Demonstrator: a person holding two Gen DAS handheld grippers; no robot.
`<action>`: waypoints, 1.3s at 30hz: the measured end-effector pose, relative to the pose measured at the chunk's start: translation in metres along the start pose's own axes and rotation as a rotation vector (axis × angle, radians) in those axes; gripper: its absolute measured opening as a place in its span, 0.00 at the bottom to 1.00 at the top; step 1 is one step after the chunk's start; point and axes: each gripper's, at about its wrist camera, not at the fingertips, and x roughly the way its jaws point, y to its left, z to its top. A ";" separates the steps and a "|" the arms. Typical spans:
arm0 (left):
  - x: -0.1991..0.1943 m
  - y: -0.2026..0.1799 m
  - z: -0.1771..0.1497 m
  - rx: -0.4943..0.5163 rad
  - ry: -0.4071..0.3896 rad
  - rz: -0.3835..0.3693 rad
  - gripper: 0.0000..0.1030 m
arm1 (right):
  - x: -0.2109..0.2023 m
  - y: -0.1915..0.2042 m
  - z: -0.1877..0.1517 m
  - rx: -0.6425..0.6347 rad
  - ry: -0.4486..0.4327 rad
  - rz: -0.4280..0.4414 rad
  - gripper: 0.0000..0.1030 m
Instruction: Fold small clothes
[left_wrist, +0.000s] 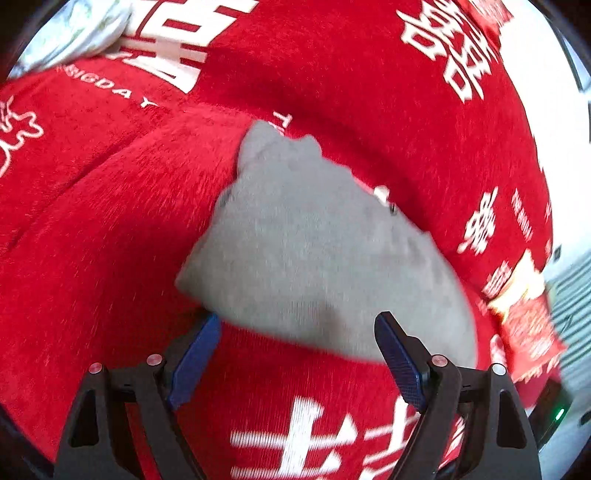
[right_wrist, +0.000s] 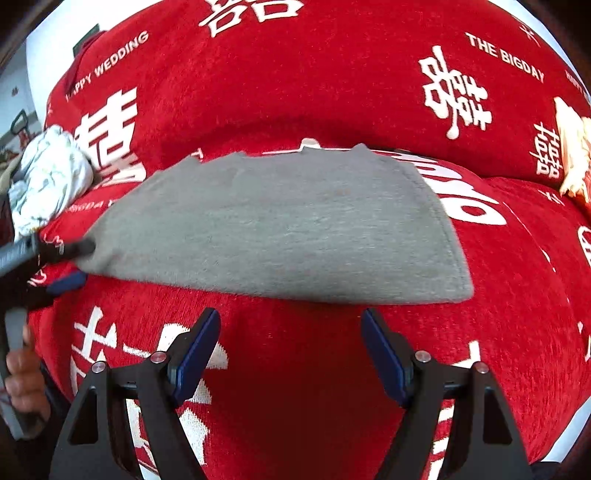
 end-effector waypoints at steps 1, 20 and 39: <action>0.002 0.004 0.004 -0.023 -0.005 -0.027 0.66 | 0.001 0.001 0.000 -0.002 0.005 -0.002 0.79; 0.016 0.043 0.022 -0.133 -0.008 -0.182 0.11 | 0.045 0.062 0.084 -0.135 0.047 0.028 0.79; 0.017 0.048 0.021 -0.087 -0.018 -0.186 0.11 | 0.242 0.271 0.182 -0.396 0.351 -0.066 0.71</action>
